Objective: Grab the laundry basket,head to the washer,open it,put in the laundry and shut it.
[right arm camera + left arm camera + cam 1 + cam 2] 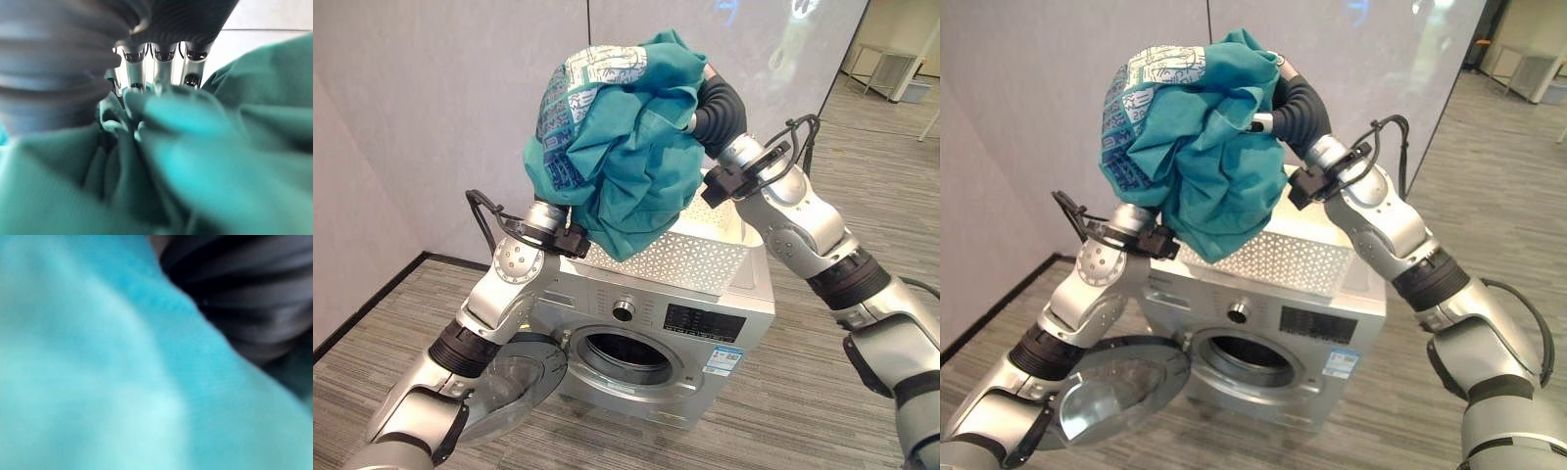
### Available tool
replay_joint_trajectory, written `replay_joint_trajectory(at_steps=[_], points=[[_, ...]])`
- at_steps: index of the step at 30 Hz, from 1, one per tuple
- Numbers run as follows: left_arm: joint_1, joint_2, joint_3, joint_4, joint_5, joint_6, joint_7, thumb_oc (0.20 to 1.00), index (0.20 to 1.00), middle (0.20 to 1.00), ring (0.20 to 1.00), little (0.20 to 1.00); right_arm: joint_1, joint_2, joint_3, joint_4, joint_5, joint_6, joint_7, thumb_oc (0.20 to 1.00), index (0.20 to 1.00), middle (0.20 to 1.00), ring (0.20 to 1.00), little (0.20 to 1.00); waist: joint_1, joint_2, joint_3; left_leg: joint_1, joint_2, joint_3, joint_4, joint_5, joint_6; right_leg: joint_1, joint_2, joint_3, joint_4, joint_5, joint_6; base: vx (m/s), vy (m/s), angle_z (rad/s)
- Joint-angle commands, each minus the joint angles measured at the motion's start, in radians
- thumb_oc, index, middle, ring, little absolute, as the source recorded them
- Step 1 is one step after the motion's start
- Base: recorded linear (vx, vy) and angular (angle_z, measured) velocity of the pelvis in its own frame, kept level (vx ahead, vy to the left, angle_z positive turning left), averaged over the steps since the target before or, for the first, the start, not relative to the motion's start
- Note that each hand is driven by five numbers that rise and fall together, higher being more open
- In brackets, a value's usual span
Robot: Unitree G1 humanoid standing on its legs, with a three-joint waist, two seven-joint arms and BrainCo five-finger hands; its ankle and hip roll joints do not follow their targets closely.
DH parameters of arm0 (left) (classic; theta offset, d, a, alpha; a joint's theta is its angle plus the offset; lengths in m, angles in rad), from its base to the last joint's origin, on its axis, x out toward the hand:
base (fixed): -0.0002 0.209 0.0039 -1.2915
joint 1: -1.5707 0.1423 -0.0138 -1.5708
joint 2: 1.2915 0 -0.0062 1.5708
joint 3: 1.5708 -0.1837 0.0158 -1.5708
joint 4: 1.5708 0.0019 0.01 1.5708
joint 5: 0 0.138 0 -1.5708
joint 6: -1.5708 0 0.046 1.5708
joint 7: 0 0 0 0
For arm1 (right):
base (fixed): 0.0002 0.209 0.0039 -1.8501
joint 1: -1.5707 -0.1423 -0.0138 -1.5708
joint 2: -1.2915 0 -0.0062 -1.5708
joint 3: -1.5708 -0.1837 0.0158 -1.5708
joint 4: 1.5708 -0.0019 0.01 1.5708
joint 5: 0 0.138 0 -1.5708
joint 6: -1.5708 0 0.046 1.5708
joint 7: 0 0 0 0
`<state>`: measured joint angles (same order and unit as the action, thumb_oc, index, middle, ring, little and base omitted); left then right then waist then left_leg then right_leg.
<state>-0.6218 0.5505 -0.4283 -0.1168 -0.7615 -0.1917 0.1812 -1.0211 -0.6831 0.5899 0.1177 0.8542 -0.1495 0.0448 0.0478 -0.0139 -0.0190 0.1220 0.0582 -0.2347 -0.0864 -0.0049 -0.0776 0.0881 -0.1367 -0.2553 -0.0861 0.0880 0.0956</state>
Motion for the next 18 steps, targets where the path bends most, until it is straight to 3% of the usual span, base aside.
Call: replay_joint_trajectory(at_steps=[1,7,9,15,18], points=[[-0.067,-0.035,-0.032,0.020,-0.185,-0.052,-0.069,0.200,0.200,0.200,0.200,0.200,-0.053,-0.010,-0.003,-0.022,-0.052,-0.072,-0.019,1.000,1.000,1.000,1.000,1.000,0.007,-0.053,-0.046,-0.008,0.008,0.041,-0.001,-0.027,0.024,0.029,-0.067,0.077,-0.001,-0.030,0.057,0.00,0.000,0.00],[0.012,-0.018,-0.045,-0.067,-0.265,-0.038,-0.123,0.200,0.200,0.200,0.200,0.200,-0.048,-0.077,-0.026,-0.009,-0.136,-0.083,-0.040,1.000,1.000,1.000,1.000,1.000,0.000,-0.054,-0.048,-0.008,0.007,0.044,-0.001,-0.029,0.024,0.028,-0.066,0.083,-0.001,-0.030,0.057,0.00,0.000,-0.01],[0.086,0.029,-0.019,-0.150,-0.277,-0.032,-0.155,0.200,0.200,0.200,0.200,0.200,-0.038,-0.183,-0.041,0.003,-0.195,-0.088,-0.043,1.000,1.000,1.000,1.000,1.000,-0.004,-0.056,-0.049,-0.007,0.007,0.046,-0.001,-0.031,0.022,0.028,-0.066,0.084,-0.001,-0.029,0.058,0.00,0.000,0.00],[0.182,0.076,0.044,-0.228,-0.276,-0.032,-0.181,0.200,0.200,0.200,0.200,0.200,0.010,-0.295,-0.097,0.016,-0.281,-0.097,-0.056,1.000,1.000,1.000,1.000,1.000,-0.006,-0.060,-0.050,-0.006,0.007,0.044,-0.001,-0.034,0.022,0.030,-0.065,0.082,-0.001,-0.030,0.060,0.00,0.002,-0.01],[0.260,0.096,0.108,-0.278,-0.258,-0.030,-0.200,0.200,0.200,0.200,0.200,0.200,0.101,-0.352,-0.220,0.021,-0.344,-0.116,-0.096,1.000,1.000,1.000,1.000,1.000,-0.012,-0.062,-0.051,-0.011,0.002,0.043,-0.001,-0.029,0.023,0.026,-0.069,0.080,-0.001,-0.024,0.061,0.00,0.000,0.00]])
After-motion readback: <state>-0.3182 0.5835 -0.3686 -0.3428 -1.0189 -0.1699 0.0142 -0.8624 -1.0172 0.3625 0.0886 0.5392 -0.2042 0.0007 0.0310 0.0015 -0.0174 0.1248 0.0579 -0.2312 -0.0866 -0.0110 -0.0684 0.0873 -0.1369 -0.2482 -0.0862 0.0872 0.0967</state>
